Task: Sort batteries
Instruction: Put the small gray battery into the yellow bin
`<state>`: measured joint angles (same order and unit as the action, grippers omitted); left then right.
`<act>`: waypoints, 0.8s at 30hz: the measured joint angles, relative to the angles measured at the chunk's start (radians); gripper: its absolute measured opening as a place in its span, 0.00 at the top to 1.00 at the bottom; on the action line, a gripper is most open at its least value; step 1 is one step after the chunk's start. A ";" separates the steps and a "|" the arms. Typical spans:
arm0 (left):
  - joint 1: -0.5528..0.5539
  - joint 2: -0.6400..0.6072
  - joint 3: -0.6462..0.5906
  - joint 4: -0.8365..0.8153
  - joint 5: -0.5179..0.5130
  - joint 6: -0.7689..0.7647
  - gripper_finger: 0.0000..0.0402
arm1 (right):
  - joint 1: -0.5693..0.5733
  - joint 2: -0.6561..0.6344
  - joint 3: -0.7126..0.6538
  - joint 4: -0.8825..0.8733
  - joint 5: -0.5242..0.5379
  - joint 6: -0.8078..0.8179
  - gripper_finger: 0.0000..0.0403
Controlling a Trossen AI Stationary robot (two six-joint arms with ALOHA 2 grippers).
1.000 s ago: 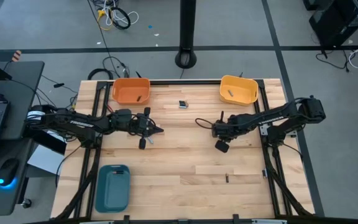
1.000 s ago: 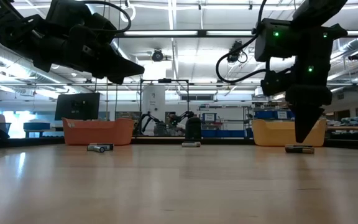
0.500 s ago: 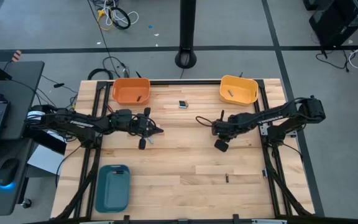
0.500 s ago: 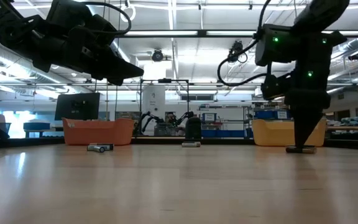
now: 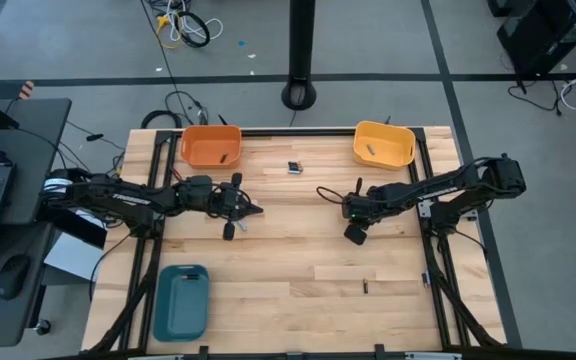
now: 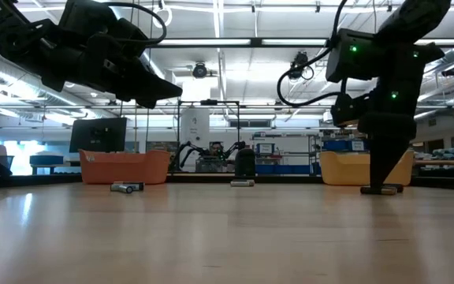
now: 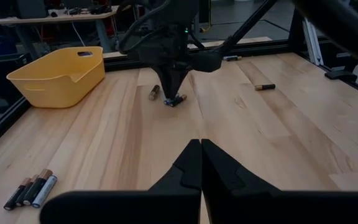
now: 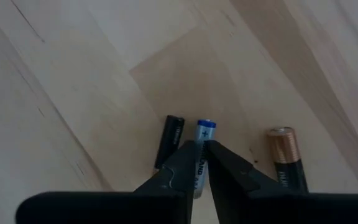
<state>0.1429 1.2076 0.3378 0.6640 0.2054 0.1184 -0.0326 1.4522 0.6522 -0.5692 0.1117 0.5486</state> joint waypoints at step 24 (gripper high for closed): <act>-0.001 0.000 0.000 -0.002 0.000 0.000 0.99 | -0.002 -0.005 -0.076 0.072 0.000 -0.009 0.85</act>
<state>0.1421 1.2076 0.3382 0.6621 0.2057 0.1184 -0.0345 1.4471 0.5762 -0.4968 0.1116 0.5394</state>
